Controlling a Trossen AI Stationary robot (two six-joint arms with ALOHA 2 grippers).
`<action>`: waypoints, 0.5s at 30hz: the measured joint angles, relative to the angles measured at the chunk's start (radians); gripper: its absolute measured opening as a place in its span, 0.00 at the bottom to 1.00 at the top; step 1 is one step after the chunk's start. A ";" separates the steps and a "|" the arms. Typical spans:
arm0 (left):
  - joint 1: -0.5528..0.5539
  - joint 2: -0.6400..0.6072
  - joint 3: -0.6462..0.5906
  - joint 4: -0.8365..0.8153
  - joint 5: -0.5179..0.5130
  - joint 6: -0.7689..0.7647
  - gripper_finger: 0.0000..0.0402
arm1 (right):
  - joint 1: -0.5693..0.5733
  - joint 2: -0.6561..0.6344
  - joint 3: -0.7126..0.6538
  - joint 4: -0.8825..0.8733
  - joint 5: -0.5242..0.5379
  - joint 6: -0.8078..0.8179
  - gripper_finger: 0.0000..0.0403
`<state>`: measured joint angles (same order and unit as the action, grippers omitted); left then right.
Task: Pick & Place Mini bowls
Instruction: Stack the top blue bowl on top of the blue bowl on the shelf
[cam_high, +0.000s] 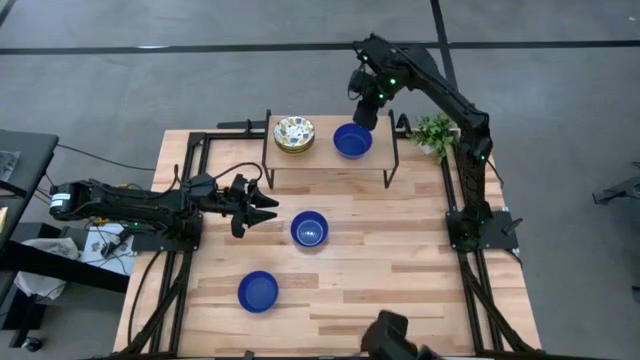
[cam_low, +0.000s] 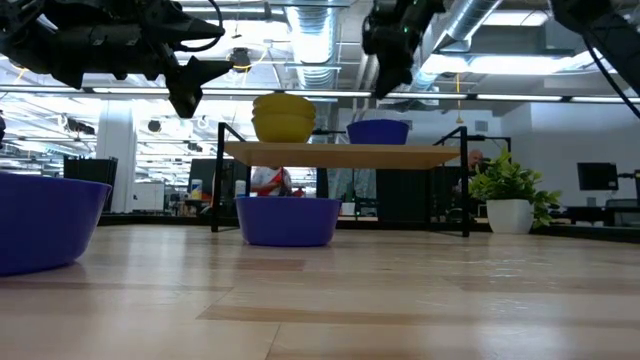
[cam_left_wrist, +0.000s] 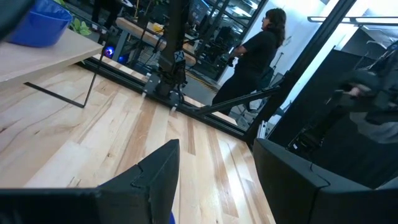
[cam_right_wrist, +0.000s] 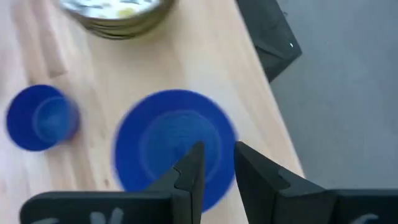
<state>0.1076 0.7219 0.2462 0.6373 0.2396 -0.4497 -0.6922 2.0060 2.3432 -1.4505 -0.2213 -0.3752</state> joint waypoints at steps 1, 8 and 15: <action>0.000 0.000 0.000 0.000 0.000 0.000 0.51 | 0.015 -0.011 0.000 0.002 -0.001 0.000 0.19; 0.000 0.000 0.000 0.000 0.000 0.000 0.51 | 0.136 -0.094 -0.001 0.003 -0.081 -0.019 0.19; 0.000 0.000 0.000 0.000 0.000 0.000 0.51 | 0.297 -0.134 -0.001 -0.009 -0.127 -0.056 0.19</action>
<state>0.1077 0.7219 0.2462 0.6369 0.2394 -0.4497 -0.3950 1.8721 2.3421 -1.4591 -0.3480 -0.4311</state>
